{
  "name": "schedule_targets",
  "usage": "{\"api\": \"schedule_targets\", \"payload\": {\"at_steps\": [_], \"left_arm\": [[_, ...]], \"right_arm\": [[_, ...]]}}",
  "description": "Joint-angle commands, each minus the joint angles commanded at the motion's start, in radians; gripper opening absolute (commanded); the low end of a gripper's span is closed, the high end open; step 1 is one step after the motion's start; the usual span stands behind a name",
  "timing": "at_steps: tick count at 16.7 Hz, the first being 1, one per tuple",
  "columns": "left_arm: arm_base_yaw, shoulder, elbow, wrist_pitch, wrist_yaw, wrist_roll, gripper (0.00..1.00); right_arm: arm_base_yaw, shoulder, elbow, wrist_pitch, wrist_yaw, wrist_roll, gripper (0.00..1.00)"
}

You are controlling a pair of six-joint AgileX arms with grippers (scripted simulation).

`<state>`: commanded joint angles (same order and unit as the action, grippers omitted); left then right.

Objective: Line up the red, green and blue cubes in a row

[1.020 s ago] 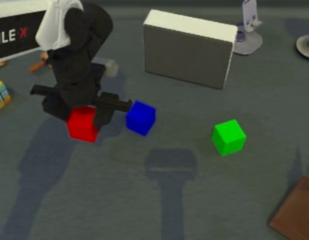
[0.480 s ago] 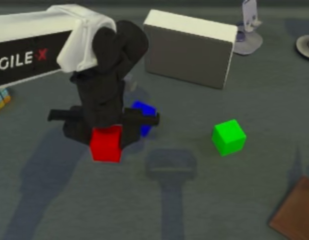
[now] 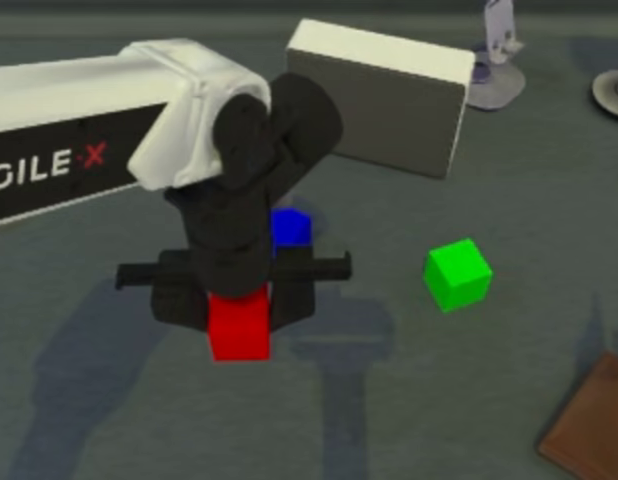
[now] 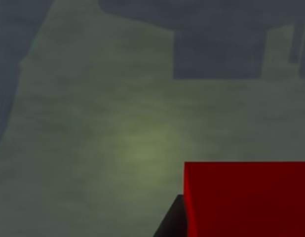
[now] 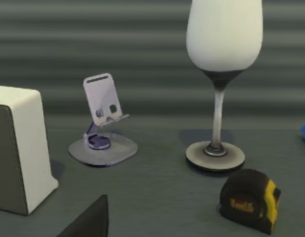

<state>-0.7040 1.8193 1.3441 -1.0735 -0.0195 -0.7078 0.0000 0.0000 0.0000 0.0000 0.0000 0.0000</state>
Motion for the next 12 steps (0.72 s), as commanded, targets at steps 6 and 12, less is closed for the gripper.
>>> {"api": "schedule_targets", "payload": {"at_steps": [6, 12], "left_arm": [[0.005, 0.025, -0.044, 0.07, -0.001, 0.003, 0.0], [0.001, 0.089, -0.172, 0.261, 0.001, 0.002, 0.0]], "right_arm": [[0.0, 0.0, 0.0, 0.0, 0.0, 0.0, 1.0], [0.0, 0.0, 0.0, 0.0, 0.0, 0.0, 1.0]]}}
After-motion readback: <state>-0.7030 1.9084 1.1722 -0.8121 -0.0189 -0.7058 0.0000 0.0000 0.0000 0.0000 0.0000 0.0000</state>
